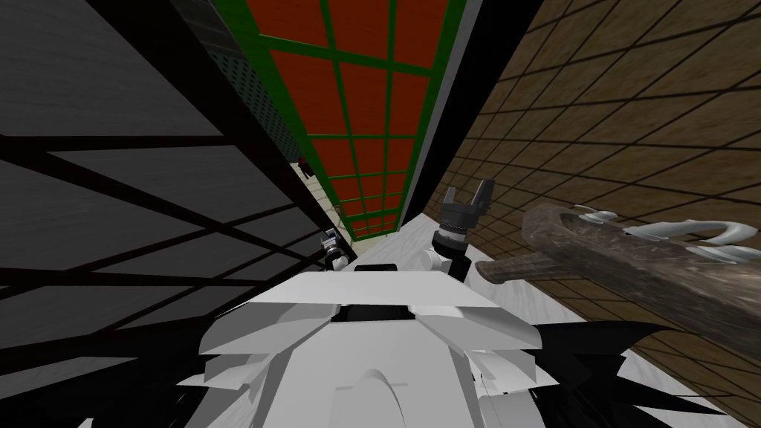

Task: Push the door open

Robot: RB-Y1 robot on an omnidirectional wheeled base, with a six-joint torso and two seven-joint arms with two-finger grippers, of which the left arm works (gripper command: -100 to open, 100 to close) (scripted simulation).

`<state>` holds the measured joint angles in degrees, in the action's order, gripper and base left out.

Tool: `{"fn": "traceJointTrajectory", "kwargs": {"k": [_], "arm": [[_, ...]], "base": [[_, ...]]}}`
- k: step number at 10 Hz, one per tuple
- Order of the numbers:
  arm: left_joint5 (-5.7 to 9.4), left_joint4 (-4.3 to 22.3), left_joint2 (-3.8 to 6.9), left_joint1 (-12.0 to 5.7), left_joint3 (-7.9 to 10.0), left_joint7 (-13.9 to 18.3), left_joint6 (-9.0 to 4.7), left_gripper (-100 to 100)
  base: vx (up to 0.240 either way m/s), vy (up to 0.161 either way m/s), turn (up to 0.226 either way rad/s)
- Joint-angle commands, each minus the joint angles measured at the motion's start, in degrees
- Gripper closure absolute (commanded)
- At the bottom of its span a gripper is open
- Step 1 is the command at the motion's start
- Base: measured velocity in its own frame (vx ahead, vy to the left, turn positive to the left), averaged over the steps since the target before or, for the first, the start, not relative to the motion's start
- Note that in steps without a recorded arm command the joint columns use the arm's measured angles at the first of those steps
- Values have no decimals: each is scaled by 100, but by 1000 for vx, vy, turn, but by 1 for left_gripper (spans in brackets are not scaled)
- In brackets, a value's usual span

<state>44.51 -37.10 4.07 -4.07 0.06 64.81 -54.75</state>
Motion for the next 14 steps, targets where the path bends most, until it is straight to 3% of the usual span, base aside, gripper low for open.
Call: {"fn": "traceJointTrajectory", "kwargs": {"k": [1, 3, 4, 7, 8, 9, 14], "arm": [[93, -132, 118, 240, 170, -76, 28, 100], [93, -132, 118, 240, 170, -76, 28, 100], [93, 25, 118, 106, 170, -76, 28, 100], [93, -358, 118, 240, 170, -76, 28, 100], [93, -261, 118, 240, 170, -76, 28, 100], [174, -302, 47, 195, 58, -157, 10, 100], [217, -274, 64, 202, 69, -172, -30, 100]], "base": [[-3, 3, -34], [3, -3, 38], [-10, 7, -27], [5, -3, 1], [1, 8, -41], [3, 88, -164], [-5, 36, -26]]}}
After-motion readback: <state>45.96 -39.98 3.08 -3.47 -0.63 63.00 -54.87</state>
